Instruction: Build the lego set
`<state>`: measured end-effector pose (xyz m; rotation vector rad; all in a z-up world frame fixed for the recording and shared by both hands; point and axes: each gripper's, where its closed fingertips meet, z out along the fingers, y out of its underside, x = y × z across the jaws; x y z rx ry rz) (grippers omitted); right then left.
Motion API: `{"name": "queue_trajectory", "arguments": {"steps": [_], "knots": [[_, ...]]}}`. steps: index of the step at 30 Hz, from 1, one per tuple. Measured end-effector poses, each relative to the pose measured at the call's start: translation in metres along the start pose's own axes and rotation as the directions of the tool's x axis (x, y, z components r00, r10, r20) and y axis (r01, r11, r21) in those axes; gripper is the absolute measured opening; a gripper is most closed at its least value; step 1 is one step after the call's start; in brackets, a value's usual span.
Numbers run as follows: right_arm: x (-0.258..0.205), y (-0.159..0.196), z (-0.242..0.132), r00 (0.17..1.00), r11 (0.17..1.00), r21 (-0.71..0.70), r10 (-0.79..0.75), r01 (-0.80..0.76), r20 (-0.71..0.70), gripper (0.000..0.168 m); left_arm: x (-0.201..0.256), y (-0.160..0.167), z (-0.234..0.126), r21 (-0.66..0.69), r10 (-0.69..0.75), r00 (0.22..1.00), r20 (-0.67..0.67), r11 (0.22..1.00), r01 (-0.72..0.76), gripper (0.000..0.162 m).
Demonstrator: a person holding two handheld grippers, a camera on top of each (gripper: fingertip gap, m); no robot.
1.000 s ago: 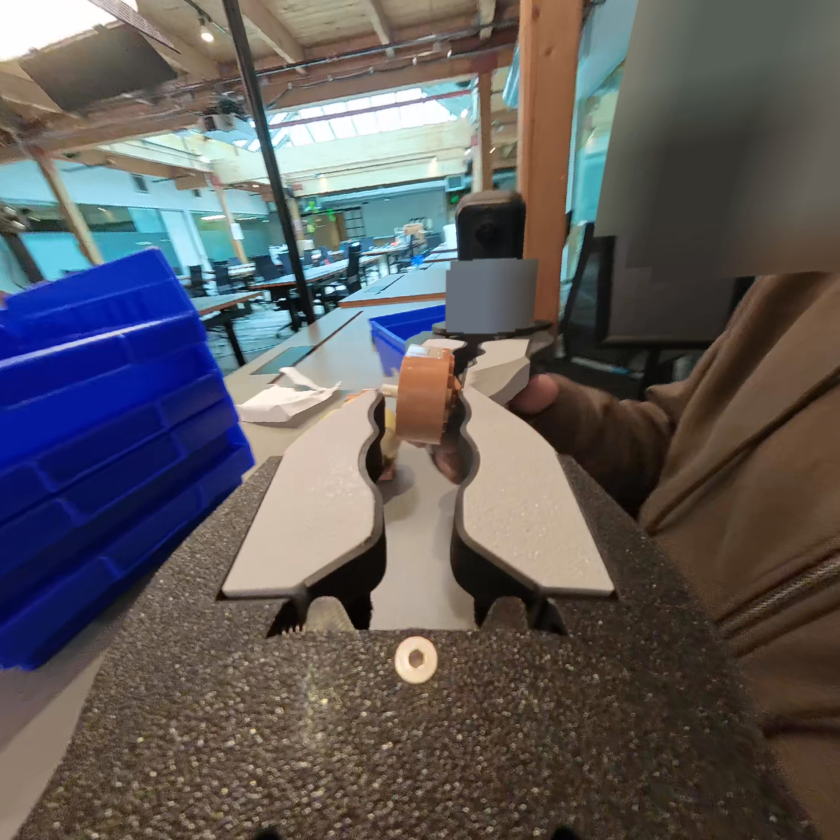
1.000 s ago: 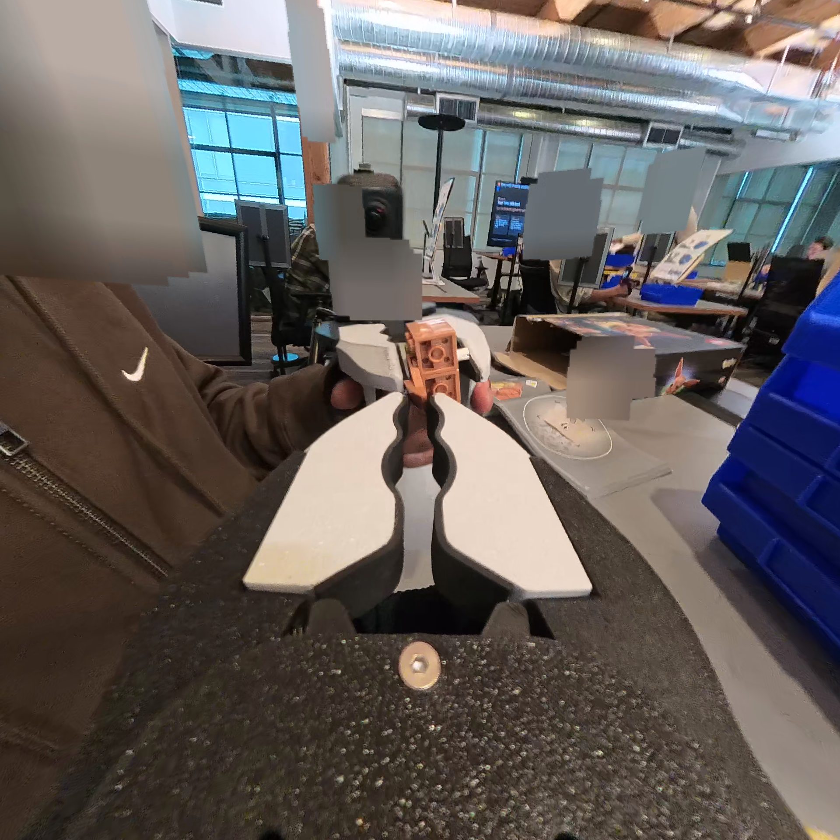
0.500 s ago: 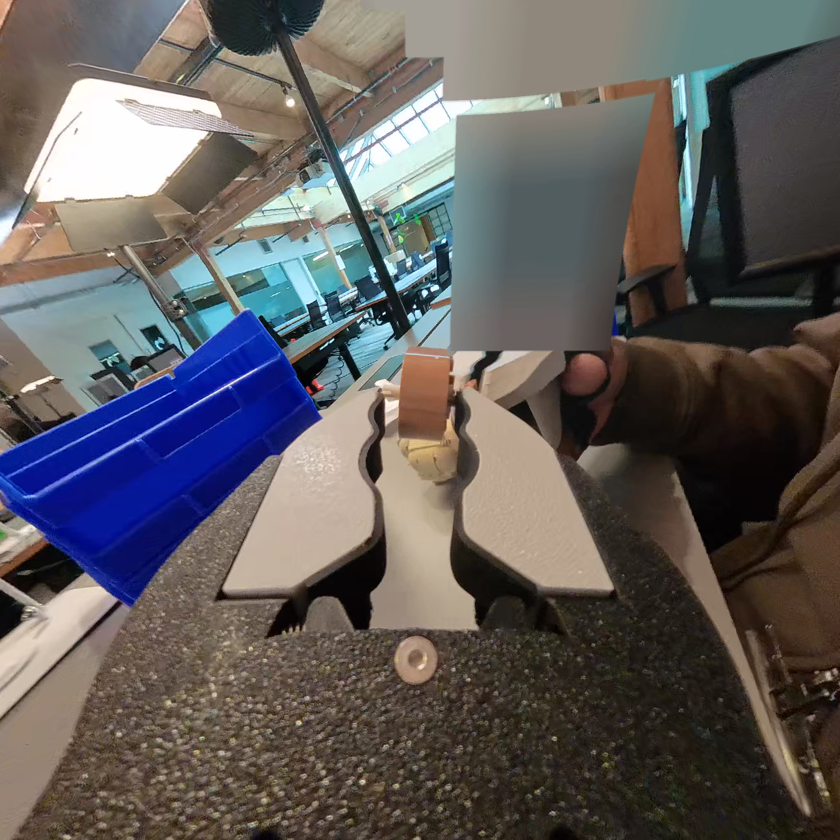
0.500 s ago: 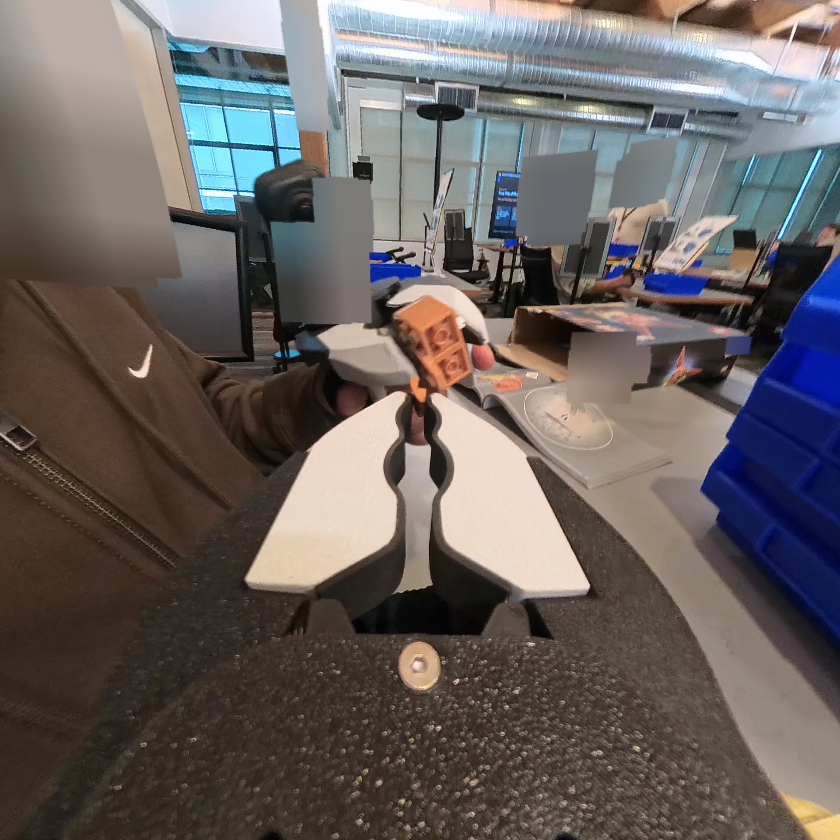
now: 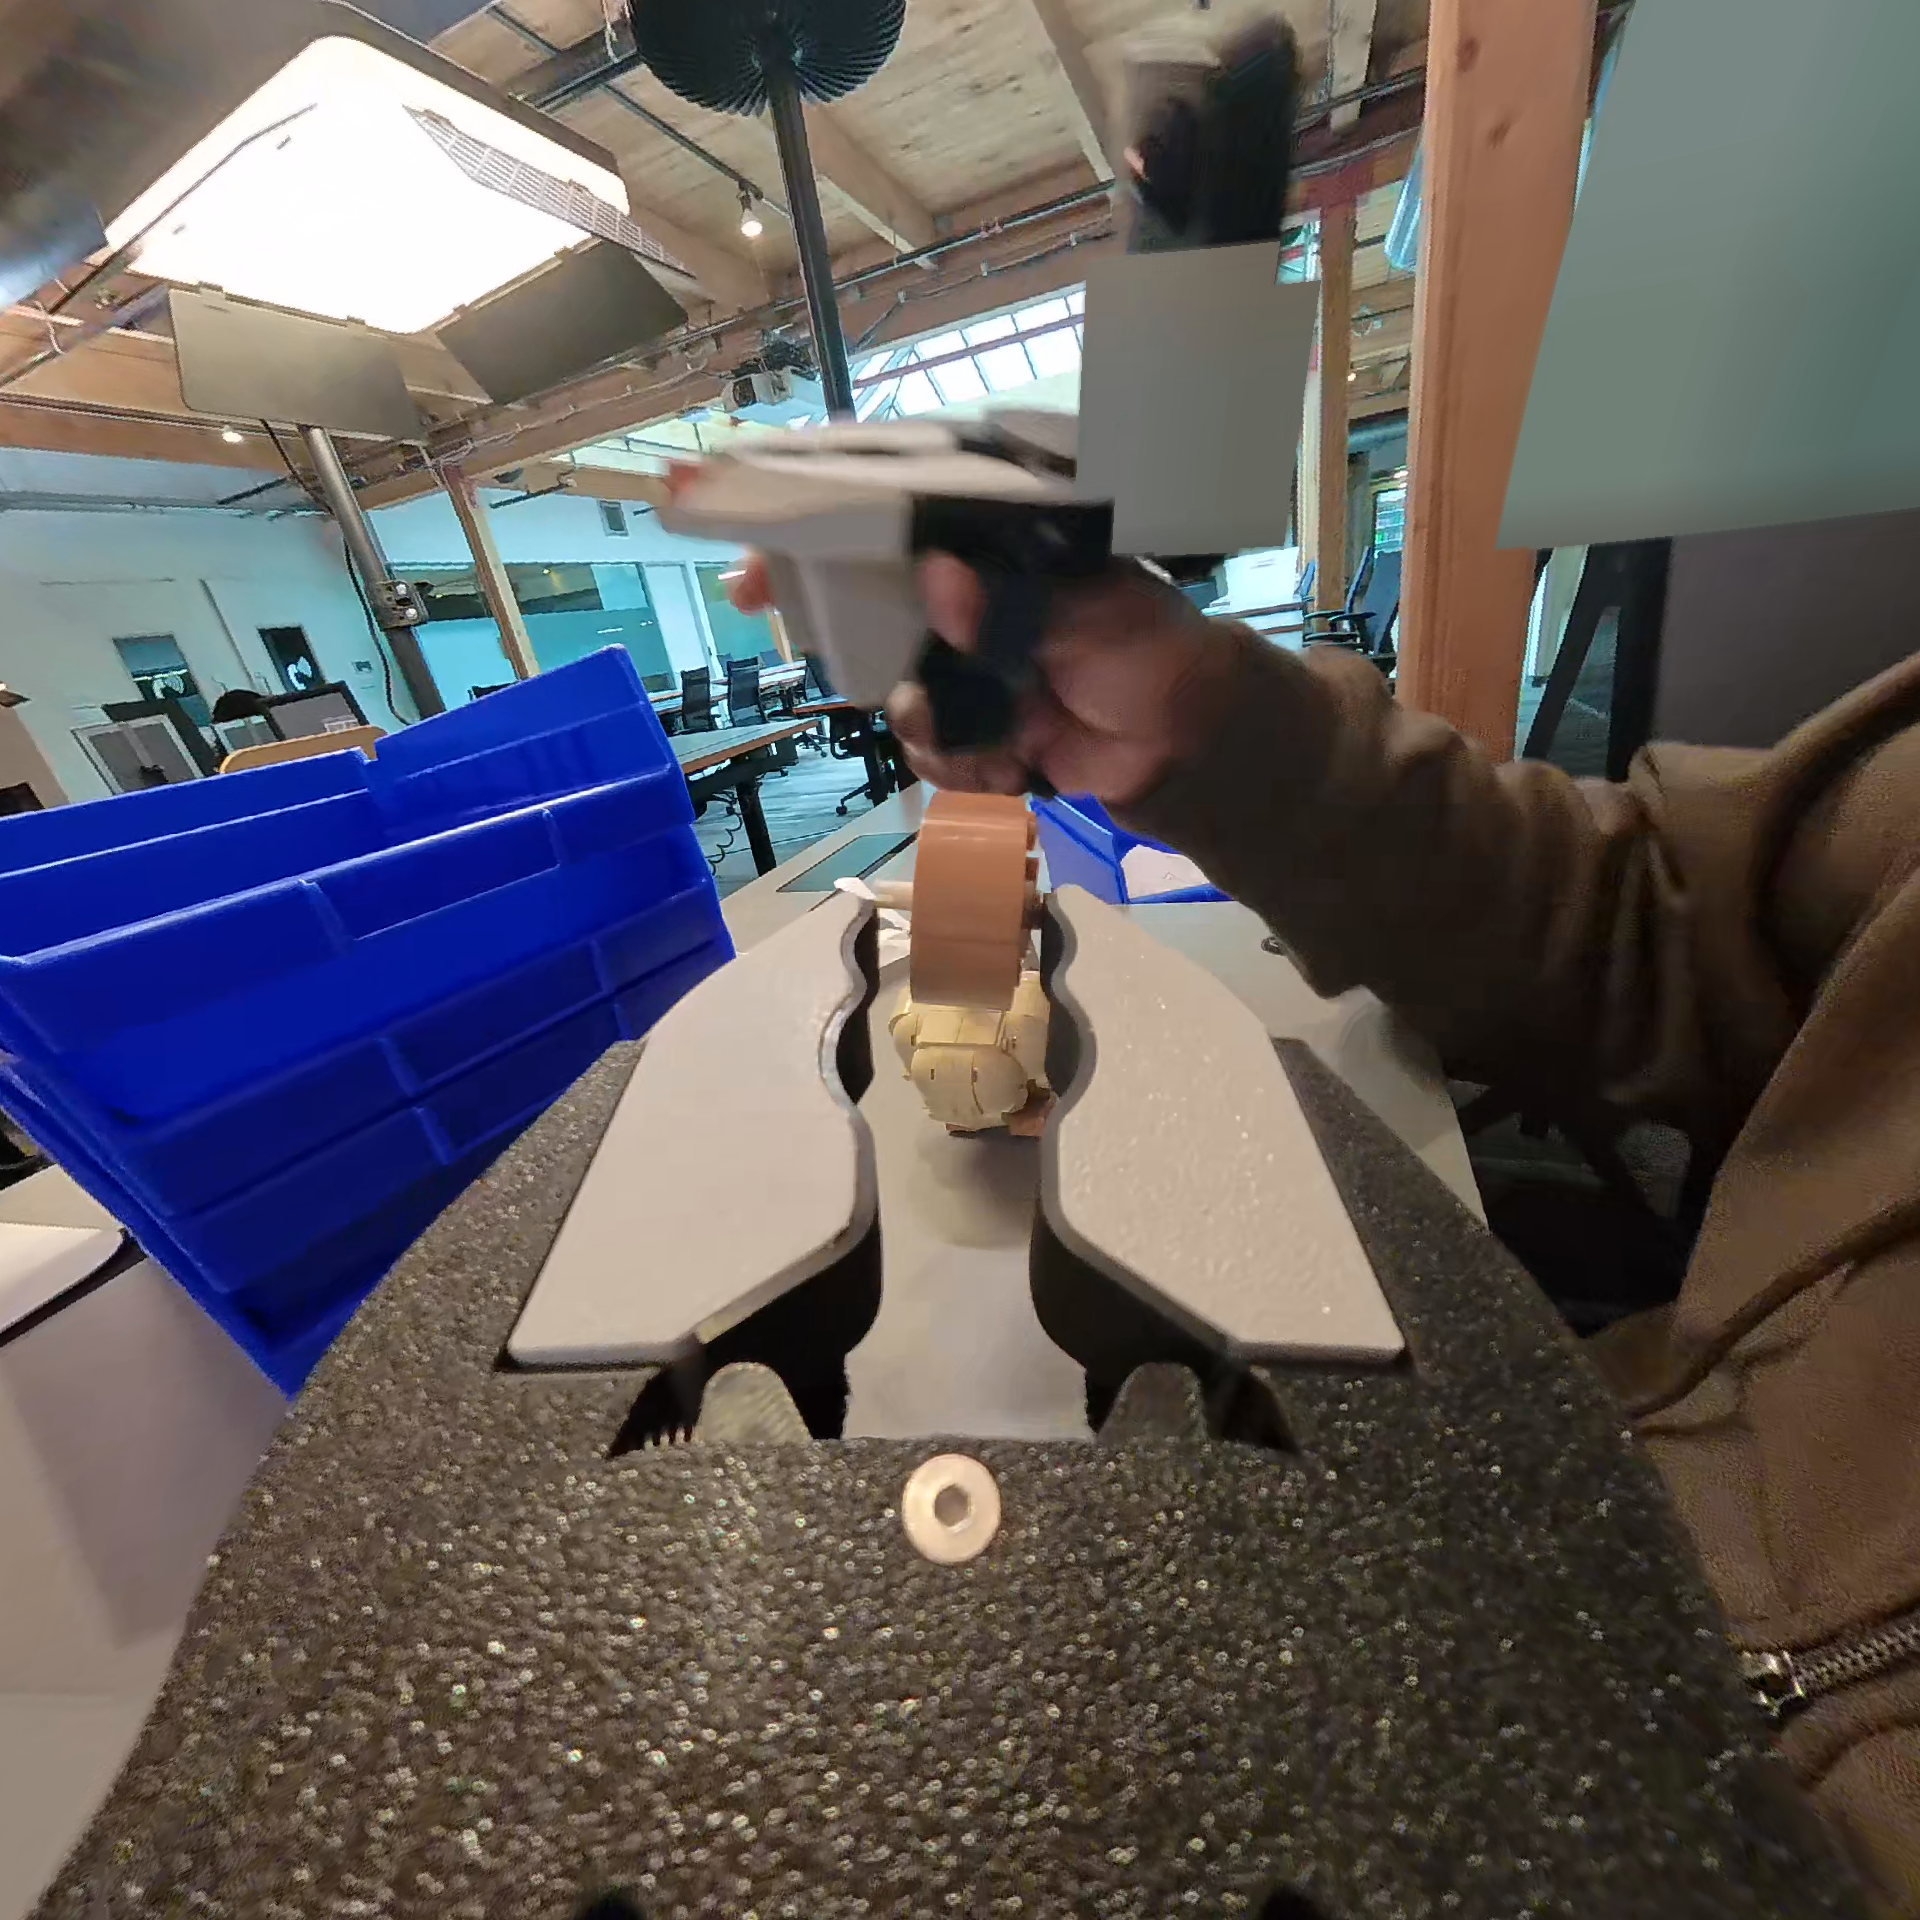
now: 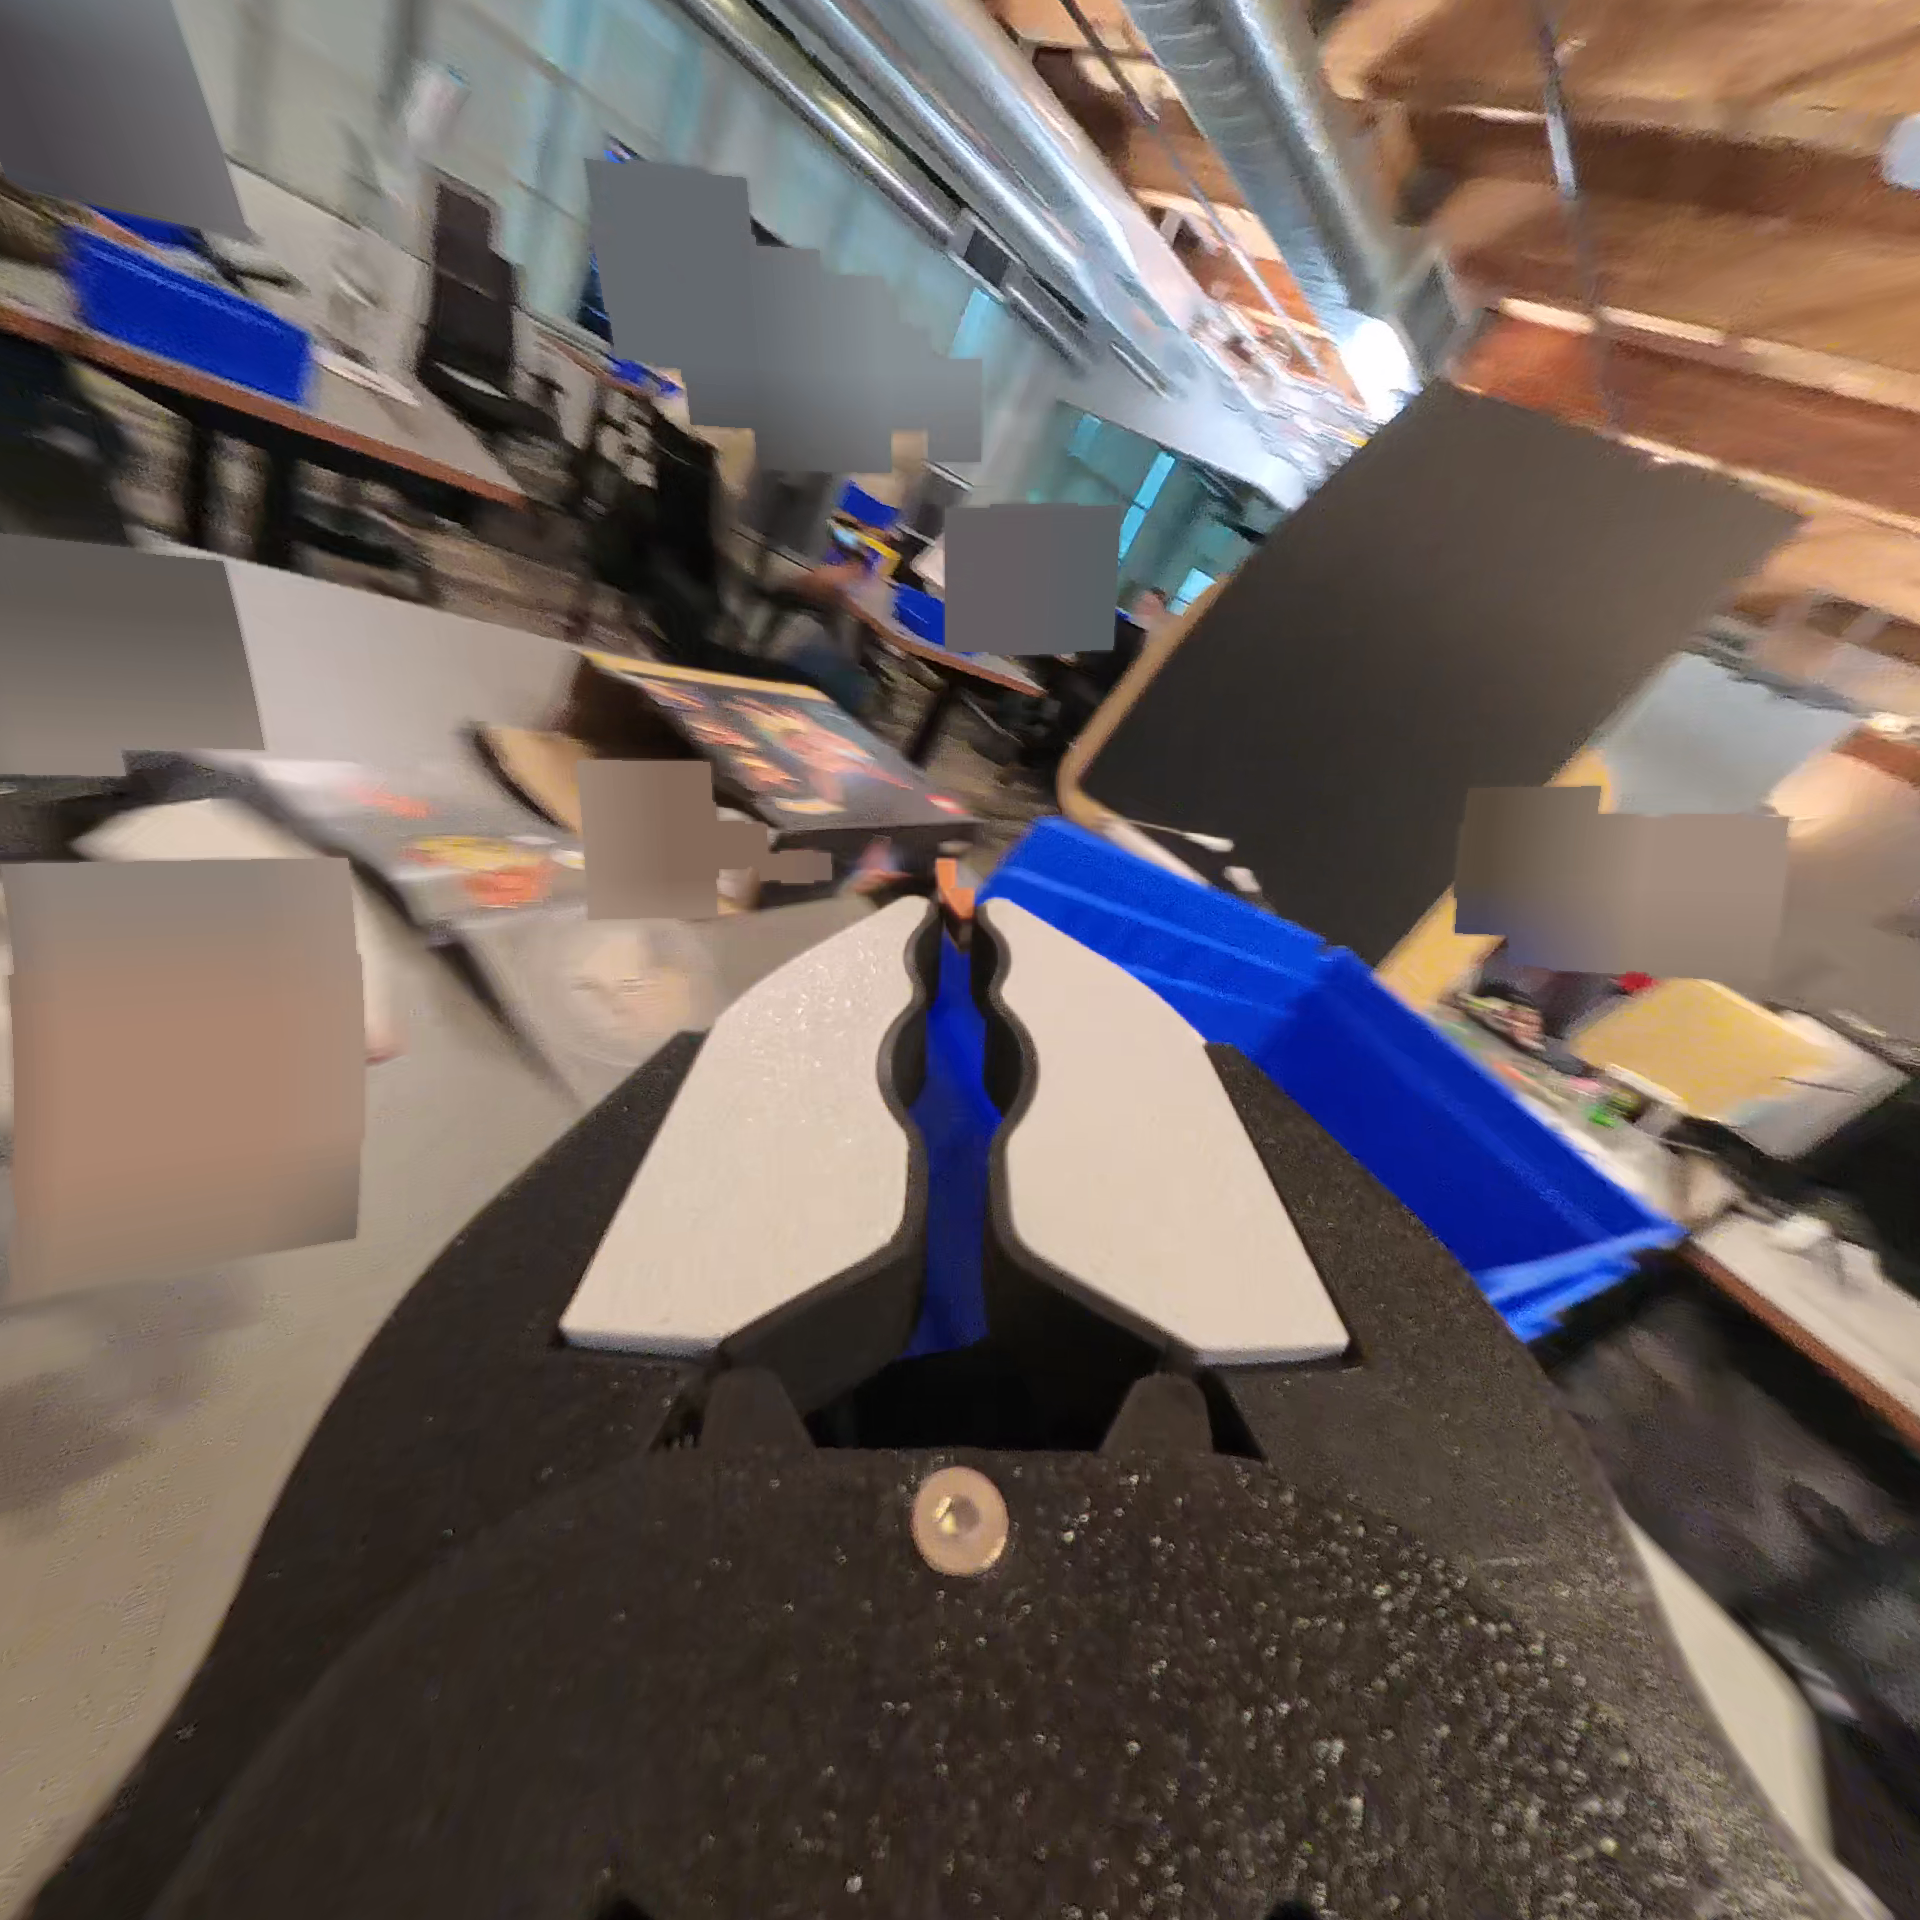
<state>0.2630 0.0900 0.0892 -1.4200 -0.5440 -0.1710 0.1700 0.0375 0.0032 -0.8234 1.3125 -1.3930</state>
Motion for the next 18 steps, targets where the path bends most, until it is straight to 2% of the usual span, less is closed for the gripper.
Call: {"name": "queue_trajectory", "arguments": {"steps": [2,4,6,8,11,14,18], "knots": [[0.049,0.008,0.026,0.994,0.991,-0.133,-0.017,0.002,-0.109,0.005,-0.002,0.0,0.0,0.001,-0.007,1.0,0.009,1.0,0.007,0.029],[0.092,0.032,0.051,0.979,0.959,-0.28,-0.011,-0.047,-0.203,0.008,-0.006,0.001,-0.001,-0.002,-0.017,1.0,0.02,1.0,0.017,0.029],[0.122,0.06,0.07,0.963,0.916,-0.385,0.004,-0.111,-0.268,0.022,-0.008,0.001,-0.002,-0.005,-0.022,0.999,0.029,1.0,0.022,0.029],[0.138,0.08,0.077,0.95,0.888,-0.432,0.021,-0.161,-0.313,0.032,-0.01,0.002,-0.002,-0.008,-0.022,0.999,0.038,1.0,0.023,0.029],[0.135,0.066,0.067,0.932,0.927,-0.351,-0.002,-0.134,-0.361,0.035,-0.011,0.003,-0.002,-0.014,-0.02,0.999,0.051,1.0,0.021,0.029],[0.117,0.044,0.042,0.911,0.944,-0.331,-0.146,0.012,-0.385,0.034,-0.01,0.002,-0.002,-0.005,-0.045,0.998,0.04,0.999,0.045,0.029],[0.043,0.025,0.014,0.94,0.939,-0.272,-0.271,0.211,-0.206,0.031,-0.015,-0.005,-0.006,0.053,-0.153,0.988,0.018,0.987,0.151,0.03]]}}
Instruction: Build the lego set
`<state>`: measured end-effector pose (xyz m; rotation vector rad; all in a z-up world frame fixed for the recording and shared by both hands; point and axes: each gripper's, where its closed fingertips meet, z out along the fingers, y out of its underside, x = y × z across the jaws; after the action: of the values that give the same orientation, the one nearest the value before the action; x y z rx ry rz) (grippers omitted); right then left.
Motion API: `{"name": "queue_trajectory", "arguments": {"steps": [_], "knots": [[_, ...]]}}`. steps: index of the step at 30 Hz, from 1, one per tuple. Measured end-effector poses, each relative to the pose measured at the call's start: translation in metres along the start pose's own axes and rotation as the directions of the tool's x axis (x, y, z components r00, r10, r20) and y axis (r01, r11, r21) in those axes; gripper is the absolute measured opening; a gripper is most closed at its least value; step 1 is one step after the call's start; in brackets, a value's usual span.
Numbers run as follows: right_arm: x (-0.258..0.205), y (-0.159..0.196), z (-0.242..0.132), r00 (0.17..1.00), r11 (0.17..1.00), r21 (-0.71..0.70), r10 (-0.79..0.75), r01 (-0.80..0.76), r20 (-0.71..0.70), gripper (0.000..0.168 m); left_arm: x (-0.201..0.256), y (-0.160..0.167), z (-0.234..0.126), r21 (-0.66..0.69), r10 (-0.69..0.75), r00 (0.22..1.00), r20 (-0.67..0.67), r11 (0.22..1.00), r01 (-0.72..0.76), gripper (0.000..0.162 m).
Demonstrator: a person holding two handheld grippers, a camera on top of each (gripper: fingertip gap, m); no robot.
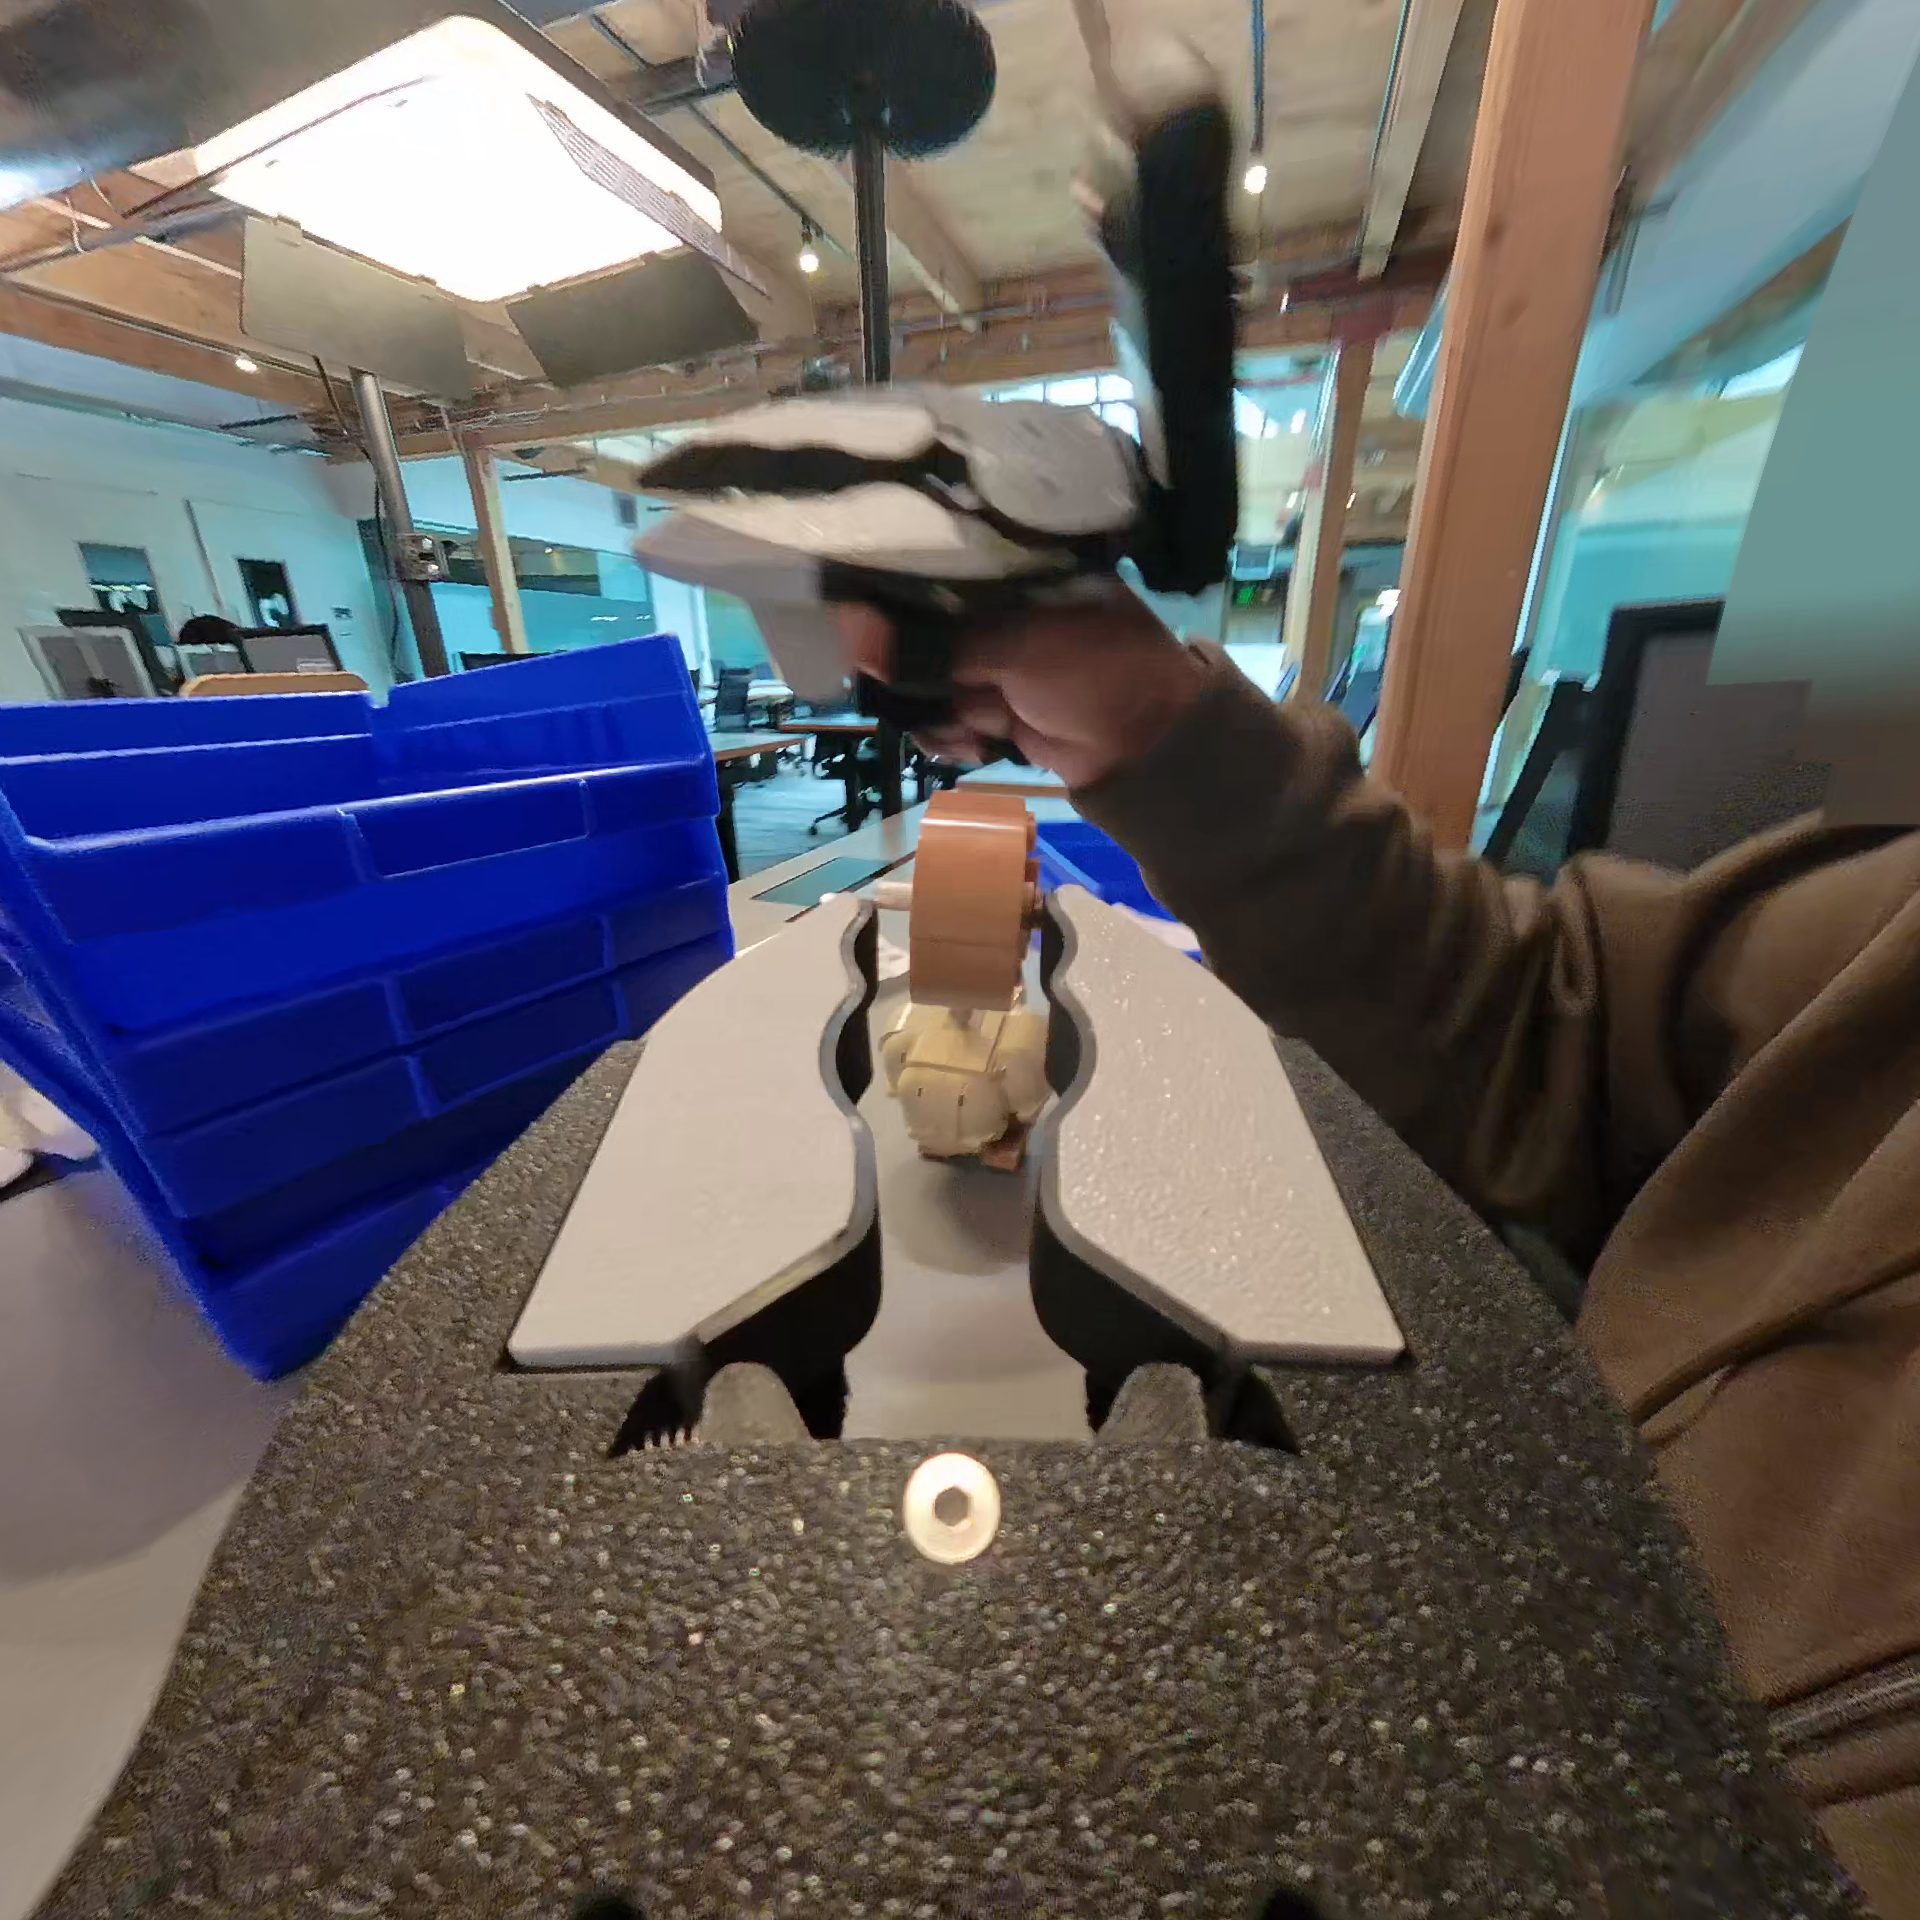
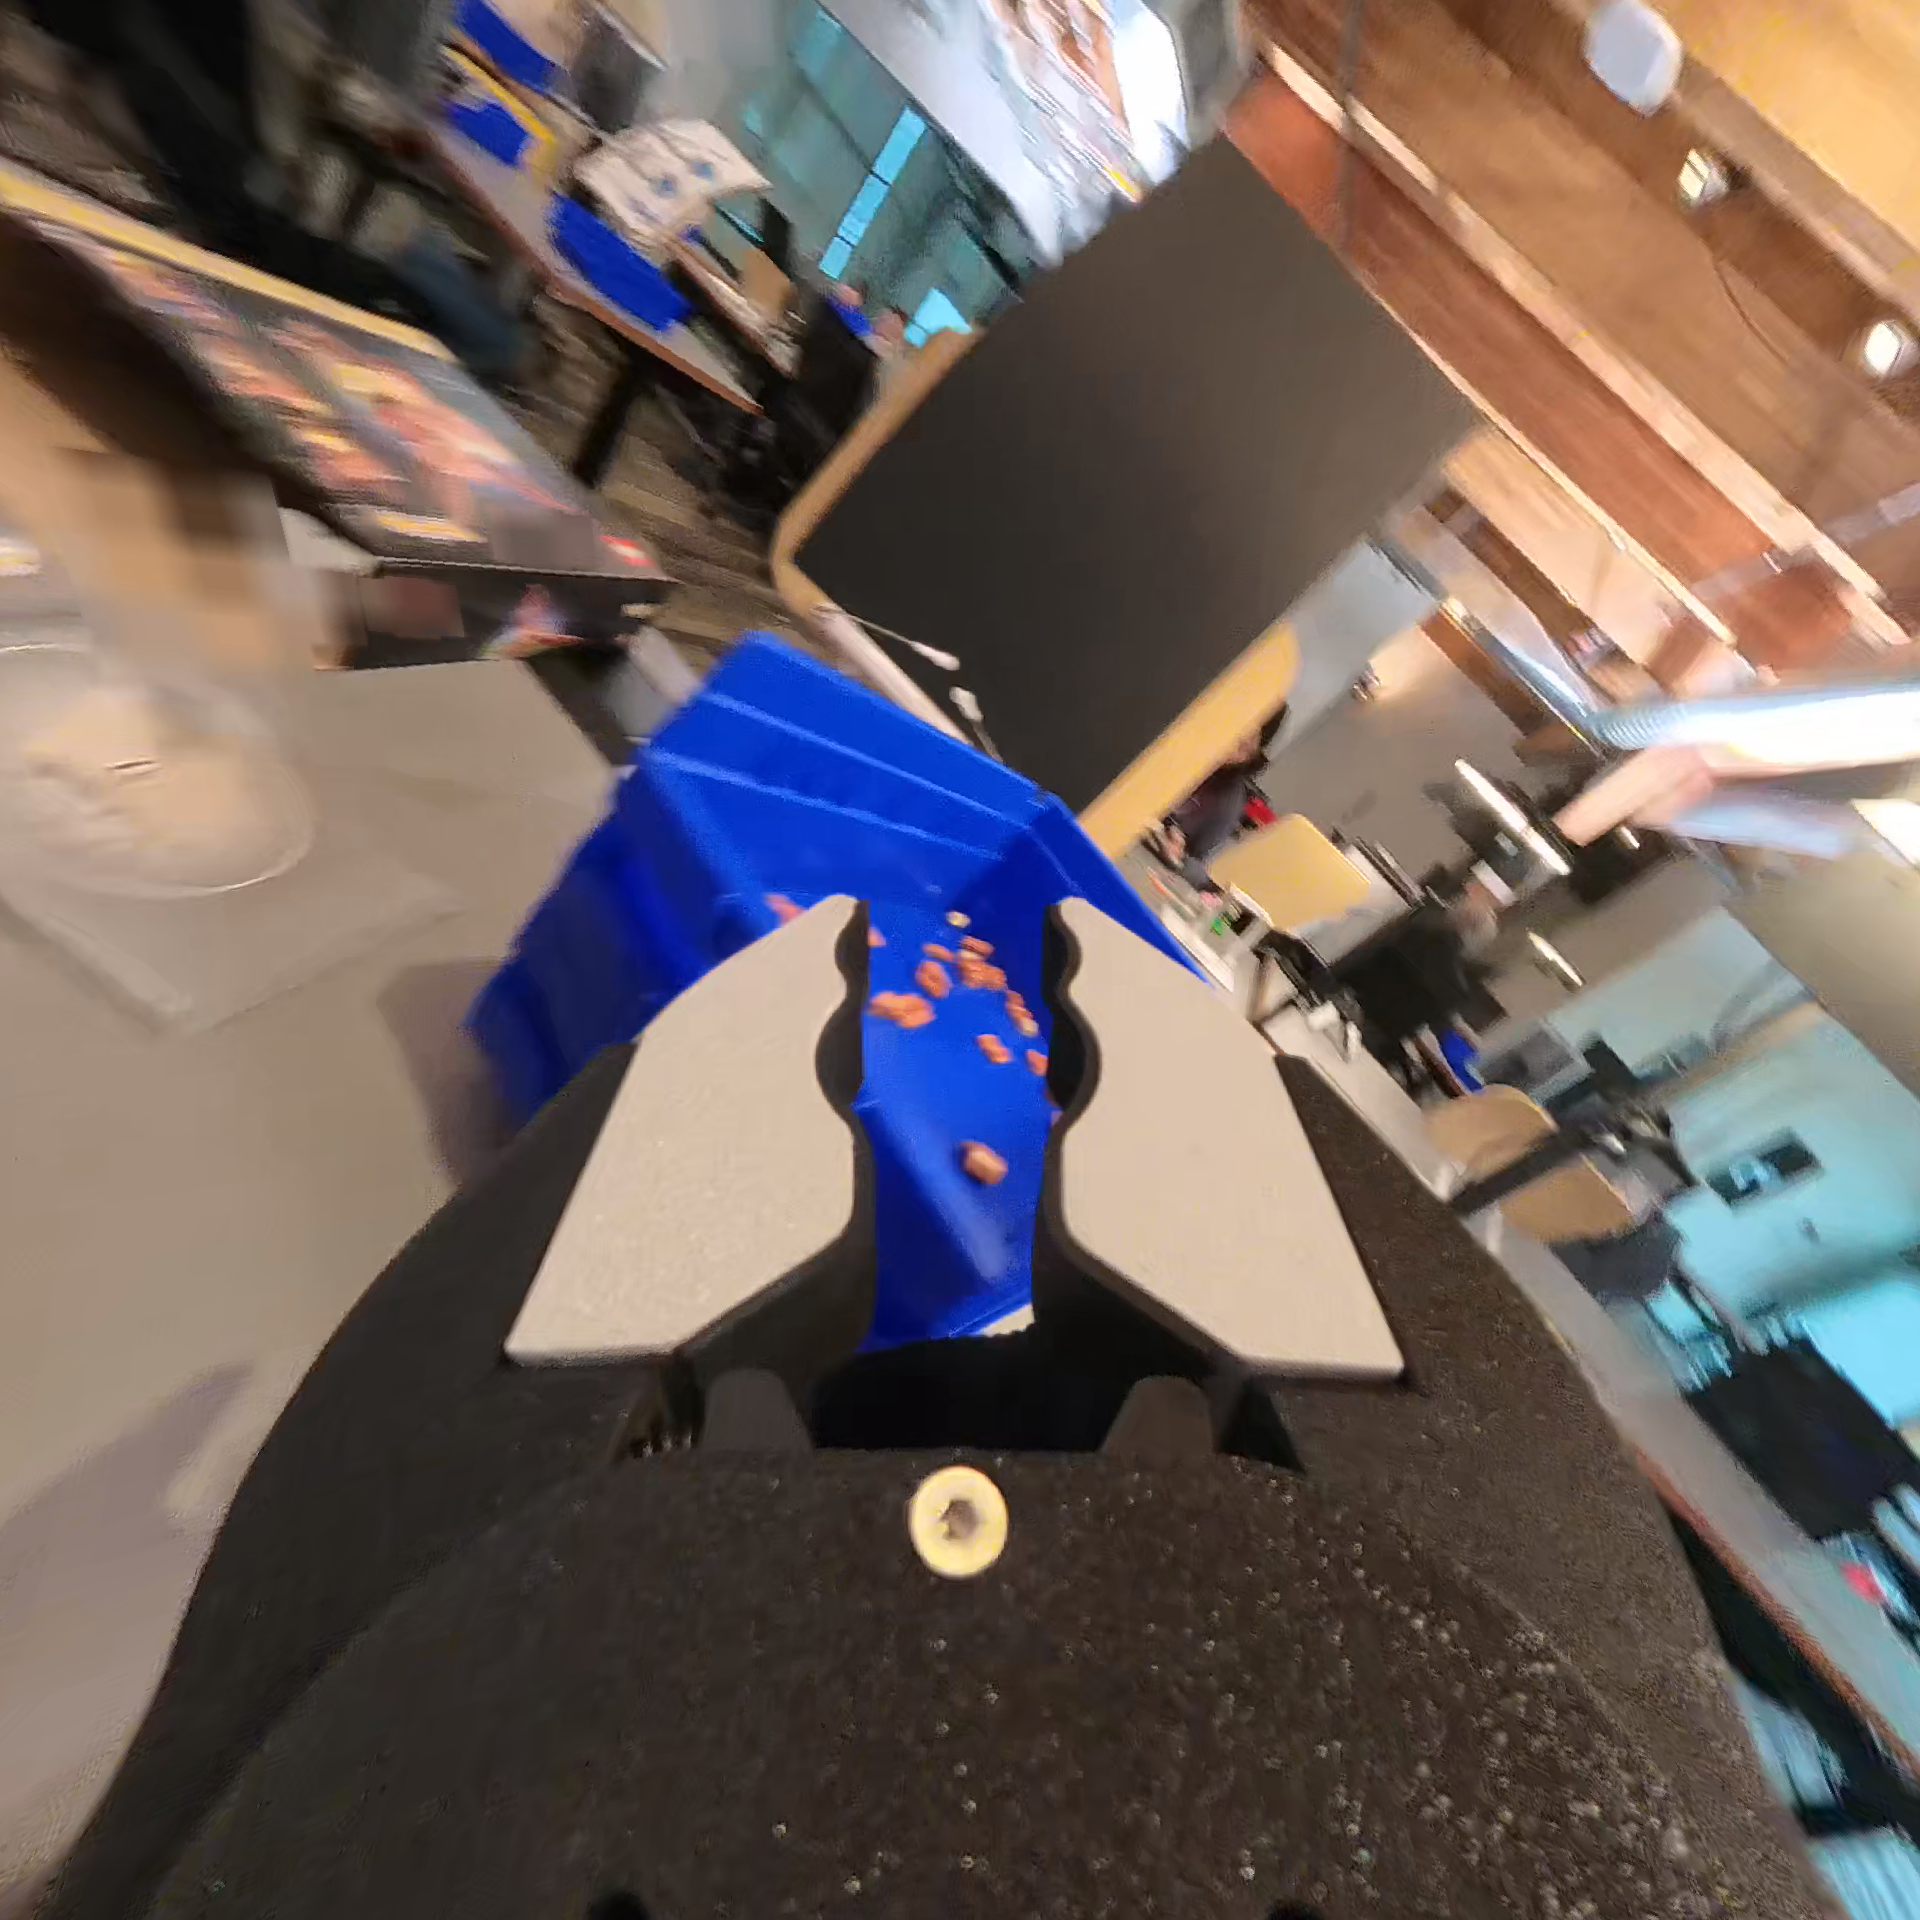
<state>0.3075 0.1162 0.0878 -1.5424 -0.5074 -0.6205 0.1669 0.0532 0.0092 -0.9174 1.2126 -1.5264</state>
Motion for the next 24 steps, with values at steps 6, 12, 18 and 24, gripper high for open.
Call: {"name": "queue_trajectory", "arguments": {"steps": [6,12,18,24], "knots": [[-0.123,-0.019,-0.073,0.864,0.955,0.152,0.155,-0.256,0.479,0.022,-0.007,-0.015,-0.01,0.117,-0.251,0.961,-0.114,0.957,0.264,0.03],[-0.145,-0.033,-0.083,0.692,0.849,0.136,0.312,-0.51,0.651,0.017,-0.002,-0.011,-0.008,0.085,-0.268,0.949,-0.163,0.955,0.284,0.029],[-0.158,-0.038,-0.085,0.623,0.822,0.112,0.325,-0.558,0.712,0.011,0.011,-0.006,-0.004,0.037,-0.231,0.952,-0.203,0.969,0.243,0.029],[-0.162,-0.043,-0.09,0.571,0.796,0.106,0.327,-0.595,0.753,0.008,0.011,-0.005,-0.005,0.038,-0.225,0.953,-0.203,0.971,0.237,0.029]]}}
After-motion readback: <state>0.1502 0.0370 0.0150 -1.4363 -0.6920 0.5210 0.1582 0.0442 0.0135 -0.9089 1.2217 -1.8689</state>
